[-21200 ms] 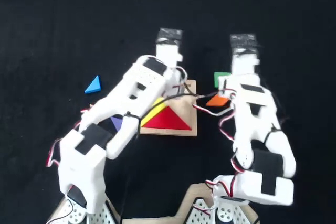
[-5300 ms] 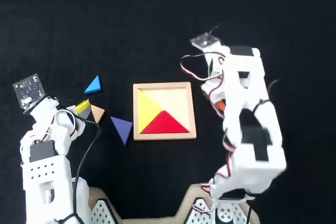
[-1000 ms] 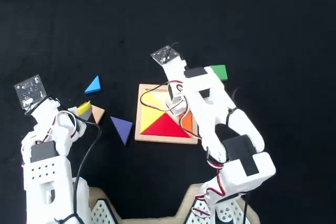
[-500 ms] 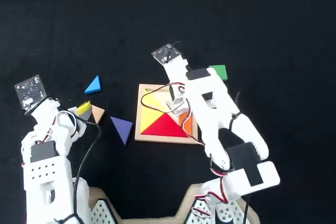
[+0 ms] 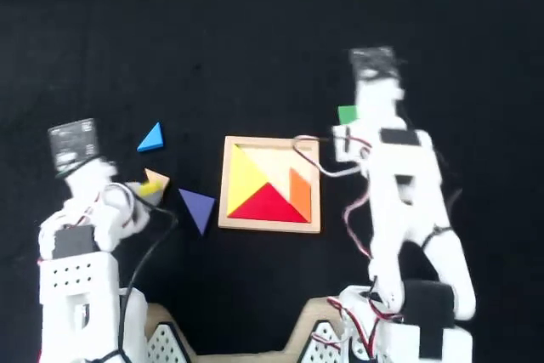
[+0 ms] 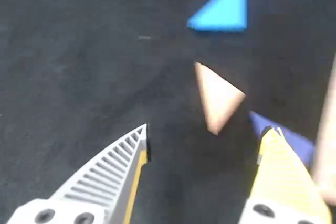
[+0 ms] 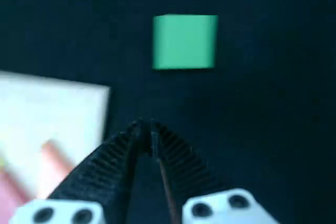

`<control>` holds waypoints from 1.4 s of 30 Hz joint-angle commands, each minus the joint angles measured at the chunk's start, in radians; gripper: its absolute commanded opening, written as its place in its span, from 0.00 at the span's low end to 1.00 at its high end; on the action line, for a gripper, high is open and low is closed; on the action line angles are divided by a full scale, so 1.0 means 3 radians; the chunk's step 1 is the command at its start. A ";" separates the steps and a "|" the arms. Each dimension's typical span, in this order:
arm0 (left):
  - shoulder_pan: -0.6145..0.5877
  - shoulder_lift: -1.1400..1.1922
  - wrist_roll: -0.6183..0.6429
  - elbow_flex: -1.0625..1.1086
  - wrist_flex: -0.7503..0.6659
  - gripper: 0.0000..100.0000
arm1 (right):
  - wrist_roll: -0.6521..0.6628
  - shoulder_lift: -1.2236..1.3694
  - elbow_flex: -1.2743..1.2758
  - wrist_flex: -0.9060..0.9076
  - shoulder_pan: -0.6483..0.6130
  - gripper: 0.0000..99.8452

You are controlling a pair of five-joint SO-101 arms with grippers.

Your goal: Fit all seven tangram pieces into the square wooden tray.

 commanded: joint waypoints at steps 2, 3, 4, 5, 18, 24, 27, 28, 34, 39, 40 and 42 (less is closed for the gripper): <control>0.1118 -0.0015 -0.1013 -0.0437 0.0573 0.33 | -0.0189 -0.0136 0.0320 -0.0685 0.0092 0.01; 0.1256 -0.0020 -0.1212 -0.0473 0.0614 0.33 | -0.0194 -0.0125 0.0320 -0.0680 0.0066 0.01; 0.1327 -0.0015 -0.1406 -0.0519 0.0634 0.33 | -0.0194 -0.0115 0.0320 -0.0680 0.0041 0.01; 0.1378 -0.0005 -0.1580 -0.0580 0.0650 0.33 | -0.0189 -0.0105 0.0330 -0.0680 0.0020 0.01; 0.1419 0.0869 -0.3406 -0.0908 0.0680 0.34 | -0.0179 0.0023 0.0325 -0.0701 -0.0113 0.01; 0.1409 0.1724 -0.4470 -0.1680 0.1023 0.34 | -0.0020 0.0156 0.0228 -0.0685 -0.0153 0.01; 0.1399 0.2158 -0.4521 -0.2013 0.0982 0.34 | -0.0015 0.0284 0.0141 -0.0675 -0.0153 0.01; 0.1389 0.2302 -0.4593 -0.2069 0.0905 0.34 | -0.0015 0.0325 0.0110 -0.0675 -0.0148 0.01; 0.1373 0.2987 -0.4721 -0.2314 0.0696 0.34 | -0.0015 0.0504 -0.0095 -0.0496 -0.0138 0.01; 0.1419 0.3284 -0.4721 -0.2325 0.0511 0.33 | -0.0015 0.0647 -0.0243 -0.0435 -0.0133 0.01; 0.1424 0.3335 -0.4716 -0.2299 0.0440 0.33 | -0.0015 0.0667 -0.0274 -0.0414 -0.0133 0.01; 0.1435 0.3432 -0.4700 -0.2238 0.0276 0.33 | -0.0015 0.0719 -0.0315 -0.0394 -0.0138 0.01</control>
